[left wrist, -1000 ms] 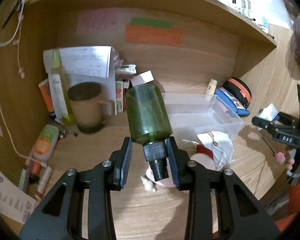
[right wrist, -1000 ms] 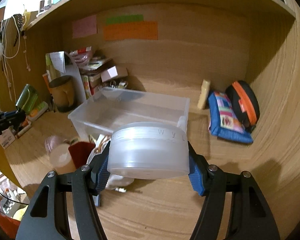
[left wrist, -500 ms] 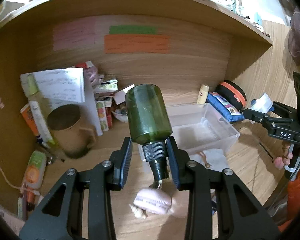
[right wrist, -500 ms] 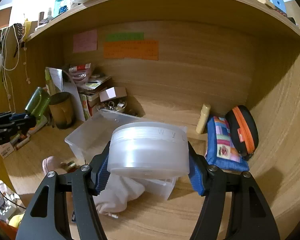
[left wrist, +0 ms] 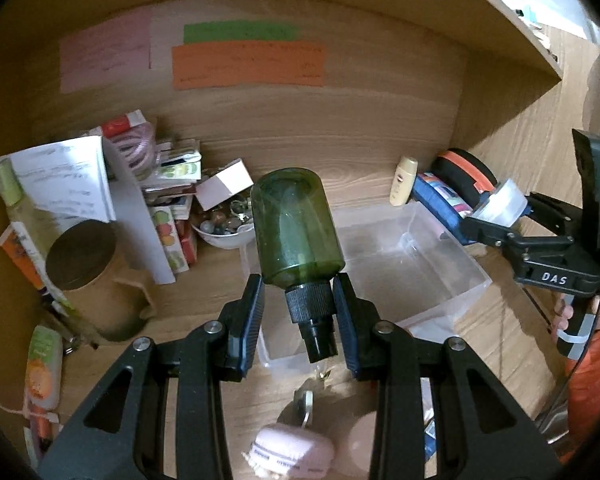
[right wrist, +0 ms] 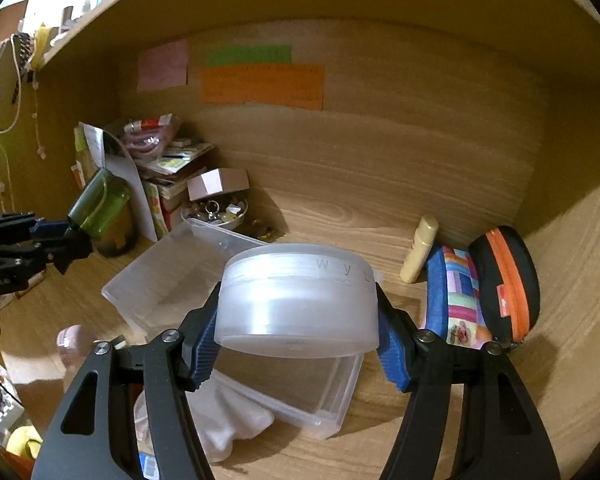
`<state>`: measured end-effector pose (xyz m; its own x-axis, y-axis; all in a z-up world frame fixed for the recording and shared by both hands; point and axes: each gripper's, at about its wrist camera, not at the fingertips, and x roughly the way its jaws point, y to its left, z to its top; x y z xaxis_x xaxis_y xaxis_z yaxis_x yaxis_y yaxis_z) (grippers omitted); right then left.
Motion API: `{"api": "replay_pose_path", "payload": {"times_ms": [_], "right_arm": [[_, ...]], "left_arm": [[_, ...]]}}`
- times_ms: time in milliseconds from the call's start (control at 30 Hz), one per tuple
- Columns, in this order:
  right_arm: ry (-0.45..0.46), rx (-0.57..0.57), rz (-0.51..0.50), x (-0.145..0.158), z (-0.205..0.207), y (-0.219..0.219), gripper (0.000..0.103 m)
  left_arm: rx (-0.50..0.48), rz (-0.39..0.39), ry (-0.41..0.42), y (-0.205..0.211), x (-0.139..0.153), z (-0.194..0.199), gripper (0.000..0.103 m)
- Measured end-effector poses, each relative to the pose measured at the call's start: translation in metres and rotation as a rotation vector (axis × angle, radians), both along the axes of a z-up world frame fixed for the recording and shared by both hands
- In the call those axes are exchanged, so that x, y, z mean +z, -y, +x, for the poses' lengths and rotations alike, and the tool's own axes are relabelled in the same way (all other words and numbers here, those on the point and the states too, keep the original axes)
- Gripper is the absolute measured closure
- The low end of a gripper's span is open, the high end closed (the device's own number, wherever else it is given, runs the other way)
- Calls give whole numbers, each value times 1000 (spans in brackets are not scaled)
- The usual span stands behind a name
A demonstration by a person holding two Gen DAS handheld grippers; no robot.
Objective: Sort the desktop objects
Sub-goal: 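Carry the green bottle and white container over the clear plastic box with both tools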
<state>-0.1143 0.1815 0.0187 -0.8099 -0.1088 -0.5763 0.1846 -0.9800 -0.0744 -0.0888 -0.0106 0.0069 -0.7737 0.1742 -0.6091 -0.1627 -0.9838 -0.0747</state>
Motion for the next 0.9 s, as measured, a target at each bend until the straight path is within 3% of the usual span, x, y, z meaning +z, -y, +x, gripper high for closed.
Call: {"api": "replay_pose_path", "payload": {"times_ms": [400, 900], "right_arm": [[90, 18, 26, -28, -47, -9, 41], [218, 86, 73, -68, -90, -4, 41]], "left_arm": [[-58, 7, 113, -12, -26, -51, 68], [-100, -27, 228, -22, -57, -83, 68]]}}
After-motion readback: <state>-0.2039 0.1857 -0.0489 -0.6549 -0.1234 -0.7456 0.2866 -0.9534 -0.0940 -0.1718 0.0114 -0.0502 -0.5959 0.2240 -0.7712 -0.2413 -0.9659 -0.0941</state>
